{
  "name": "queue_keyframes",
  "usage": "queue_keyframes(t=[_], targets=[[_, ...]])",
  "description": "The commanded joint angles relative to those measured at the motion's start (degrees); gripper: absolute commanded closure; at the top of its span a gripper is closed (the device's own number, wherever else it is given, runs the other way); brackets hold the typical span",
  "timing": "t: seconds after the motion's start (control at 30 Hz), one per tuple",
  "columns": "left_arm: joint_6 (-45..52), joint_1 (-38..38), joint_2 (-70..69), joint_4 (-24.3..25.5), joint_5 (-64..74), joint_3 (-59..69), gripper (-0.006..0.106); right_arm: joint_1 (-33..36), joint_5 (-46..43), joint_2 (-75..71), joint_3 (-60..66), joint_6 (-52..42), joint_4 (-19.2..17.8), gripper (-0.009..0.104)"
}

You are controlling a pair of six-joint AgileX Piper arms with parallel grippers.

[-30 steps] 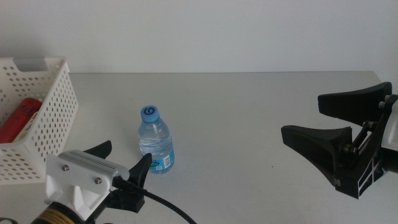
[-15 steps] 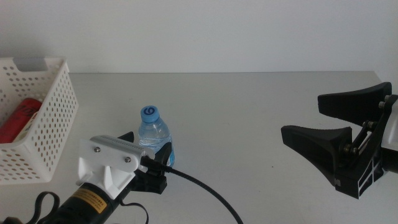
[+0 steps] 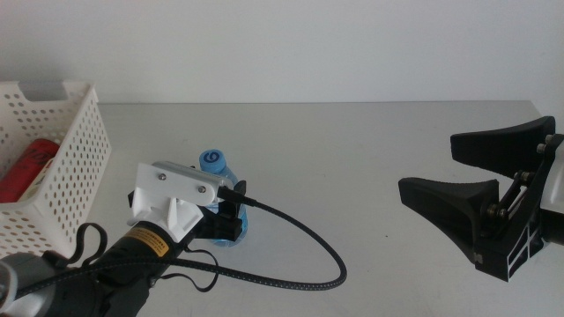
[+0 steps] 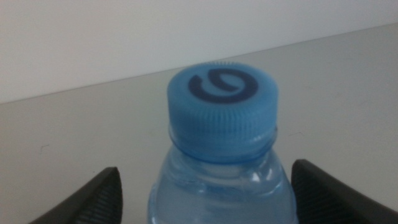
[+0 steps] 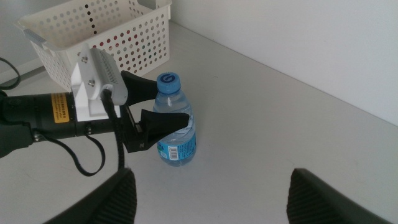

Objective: Use arms to grab the bottles and put them into the dustbin to the left of the table.

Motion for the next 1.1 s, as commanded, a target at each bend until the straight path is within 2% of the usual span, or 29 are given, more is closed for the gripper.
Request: queue_keyframes(t=[0.0,0.2,0.3,0.37,0.53,0.6,0.73,0.9,1.07], targets=[[-0.9,0.8,0.0,1.0,-4.0,-2.6,0.011,-0.3,-4.1,-0.5,-1.4,-0.5,0.1,0.034],[-4.1,0.9,5.6,0.5,-4.9,-6.1,0.011,-0.3,-4.1,-0.5,-1.4,-0.5,0.1,0.034],[-5.9,0.9,7.2,0.4,-5.3,-6.8,0.019,-0.3,-4.1,-0.5,-1.4,-0.5,0.1,0.034],[-7.0,0.9,7.8,0.5,-5.3,-7.0,0.029,-0.3,-4.1,-0.5,-1.4,-0.5,0.1,0.034],[-7.3,1.6,5.6,4.5,-0.3,-7.5,0.070,-0.3,-4.1,-0.5,-1.4,-0.5,0.1,0.034],[-6.9,1.9,2.1,6.0,6.8,-8.7,0.085,-0.3,-4.1,-0.5,-1.4,-0.5,0.1,0.034],[-2.5,2.7,-5.4,5.1,25.1,-13.6,0.101,-0.3,-4.1,-0.5,-1.4,-0.5,0.1,0.034],[2.1,4.5,-12.8,4.8,47.6,-24.3,0.102,-0.3,-4.1,-0.5,-1.4,-0.5,0.1,0.034],[6.5,13.3,-14.6,4.8,74.9,-38.9,0.102,-0.3,-4.1,-0.5,-1.4,-0.5,0.1,0.034]])
